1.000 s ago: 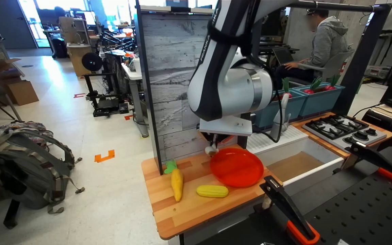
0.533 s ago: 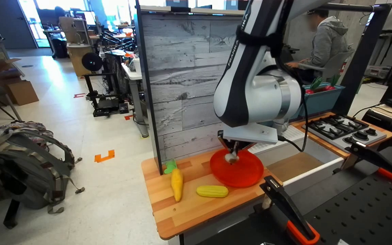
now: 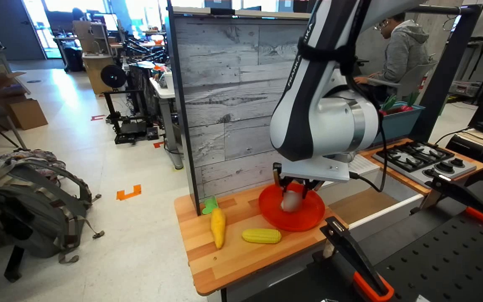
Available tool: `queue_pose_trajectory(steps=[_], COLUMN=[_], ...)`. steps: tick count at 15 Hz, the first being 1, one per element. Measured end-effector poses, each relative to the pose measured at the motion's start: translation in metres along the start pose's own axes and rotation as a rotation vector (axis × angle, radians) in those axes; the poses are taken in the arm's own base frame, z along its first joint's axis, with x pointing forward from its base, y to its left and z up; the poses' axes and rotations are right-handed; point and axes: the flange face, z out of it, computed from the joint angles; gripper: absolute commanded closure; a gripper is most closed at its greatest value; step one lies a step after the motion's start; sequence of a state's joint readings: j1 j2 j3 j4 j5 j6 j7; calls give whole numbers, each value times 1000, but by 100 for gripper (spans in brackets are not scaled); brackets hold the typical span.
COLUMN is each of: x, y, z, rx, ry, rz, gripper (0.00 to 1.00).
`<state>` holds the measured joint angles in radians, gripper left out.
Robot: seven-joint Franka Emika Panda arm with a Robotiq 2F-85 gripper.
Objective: Move the carrot plushie away from you, then turn the tap nozzle to the right, finally, put the doll on the orange plate
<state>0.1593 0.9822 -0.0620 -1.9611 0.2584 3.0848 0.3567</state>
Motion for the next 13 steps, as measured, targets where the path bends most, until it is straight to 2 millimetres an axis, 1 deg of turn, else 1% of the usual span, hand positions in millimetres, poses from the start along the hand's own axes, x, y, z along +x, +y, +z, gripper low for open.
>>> queue_pose_trajectory(steps=[1, 2, 5, 7, 9, 13], x=[0, 0, 1, 0, -2, -11], y=[0, 0, 0, -1, -2, -2], z=[0, 0, -1, -7, -17, -48], rx=[0, 0, 1, 4, 14, 51], ry=[0, 0, 1, 2, 8, -5], rz=[0, 0, 0, -1, -1, 3], gripper=[4, 1, 0, 0, 0, 0])
